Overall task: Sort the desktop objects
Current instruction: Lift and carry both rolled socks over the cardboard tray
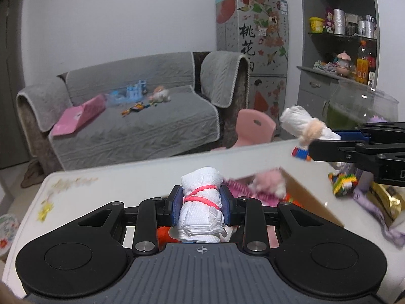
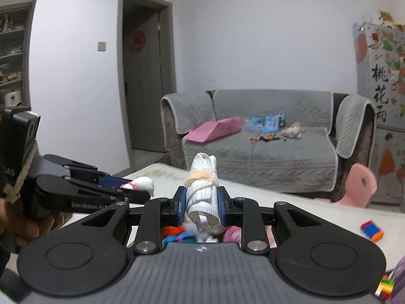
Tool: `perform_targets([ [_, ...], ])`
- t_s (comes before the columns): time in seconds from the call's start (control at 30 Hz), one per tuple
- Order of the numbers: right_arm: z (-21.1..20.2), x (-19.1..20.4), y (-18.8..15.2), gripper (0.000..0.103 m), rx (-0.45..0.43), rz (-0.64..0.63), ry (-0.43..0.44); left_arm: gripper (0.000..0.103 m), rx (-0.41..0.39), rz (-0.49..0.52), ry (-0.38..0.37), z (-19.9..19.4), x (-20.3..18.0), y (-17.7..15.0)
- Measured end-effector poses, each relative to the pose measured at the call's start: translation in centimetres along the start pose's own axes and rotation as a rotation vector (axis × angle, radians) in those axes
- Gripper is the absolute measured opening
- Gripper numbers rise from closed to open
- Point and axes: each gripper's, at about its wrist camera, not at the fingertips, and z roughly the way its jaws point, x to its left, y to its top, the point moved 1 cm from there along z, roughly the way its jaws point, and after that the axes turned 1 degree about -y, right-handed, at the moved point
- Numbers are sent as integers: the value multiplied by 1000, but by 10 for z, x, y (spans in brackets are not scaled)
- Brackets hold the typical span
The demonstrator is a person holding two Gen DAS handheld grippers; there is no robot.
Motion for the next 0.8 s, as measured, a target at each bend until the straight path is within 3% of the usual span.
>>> perform_targets([
  [0.27, 20, -33, -10, 23, -15, 46, -52, 38, 14, -7, -31, 47, -10, -3],
  [0.47, 30, -51, -21, 23, 30, 77, -108, 38, 102, -34, -48, 89, -9, -27],
  [0.8, 31, -56, -32, 23, 92, 91, -139, 38, 200, 22, -19, 111, -12, -50],
])
